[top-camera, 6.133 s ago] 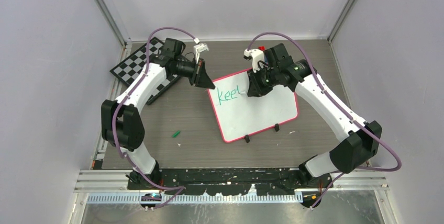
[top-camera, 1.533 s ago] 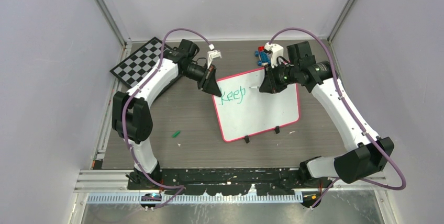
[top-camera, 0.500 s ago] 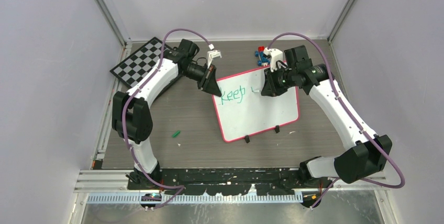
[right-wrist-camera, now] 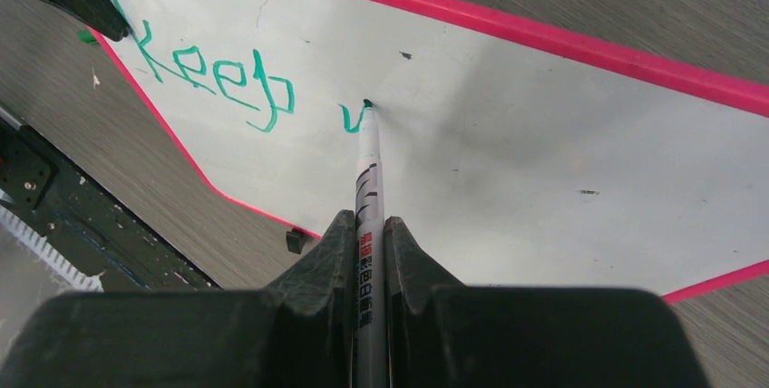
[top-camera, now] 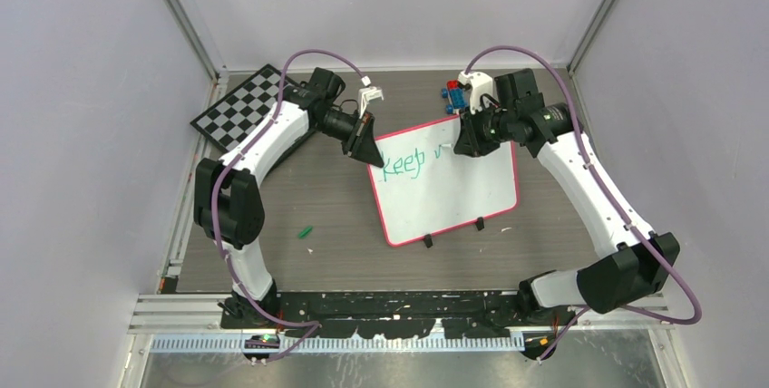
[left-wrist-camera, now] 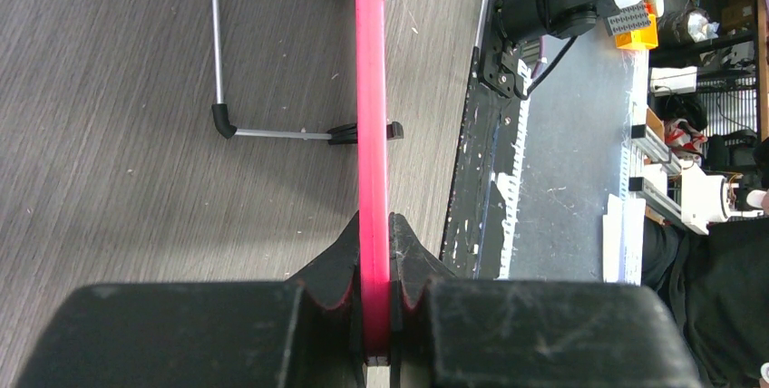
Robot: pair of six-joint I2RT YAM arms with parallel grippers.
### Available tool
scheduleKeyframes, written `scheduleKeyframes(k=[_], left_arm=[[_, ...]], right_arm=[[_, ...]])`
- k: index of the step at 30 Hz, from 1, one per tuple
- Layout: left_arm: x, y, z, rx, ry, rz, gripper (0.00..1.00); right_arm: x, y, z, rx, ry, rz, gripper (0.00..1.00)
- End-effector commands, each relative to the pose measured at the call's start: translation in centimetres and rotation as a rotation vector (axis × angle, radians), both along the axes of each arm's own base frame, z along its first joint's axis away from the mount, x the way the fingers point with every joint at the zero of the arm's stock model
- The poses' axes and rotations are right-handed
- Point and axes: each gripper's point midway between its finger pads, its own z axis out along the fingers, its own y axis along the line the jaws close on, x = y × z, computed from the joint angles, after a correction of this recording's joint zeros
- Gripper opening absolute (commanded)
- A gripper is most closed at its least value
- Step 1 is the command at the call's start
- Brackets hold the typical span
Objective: Write a sentence on the whiteboard
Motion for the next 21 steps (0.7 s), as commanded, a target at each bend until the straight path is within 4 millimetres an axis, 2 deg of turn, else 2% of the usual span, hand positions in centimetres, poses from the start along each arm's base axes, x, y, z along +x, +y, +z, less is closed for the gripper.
scheduleKeyframes(k=[1,13,18,21], left_arm=[[-1.2,-0.2,0.5,-0.017,-0.019,-0.04,0.0],[-1.2,-0.2,0.5,-0.017,-0.021,-0.04,0.0],[-1.2,-0.1,0.3,-0.016,-0.017,-0.039,0.0],[-1.2,-0.1,0.3,-0.016,-0.018,-0.039,0.0]], right_arm=[[1.2,0.0,1.0,-0.009,-0.057,-0.003,0.0],[-1.7,-0.2,-2.7,0.0,0.047,0.014,0.0],[-2.0,1.0,-2.9,0.017,0.054,0.035,0.0],[-1.6,2.1,-2.1,0.041,0.043,0.049,0.0]])
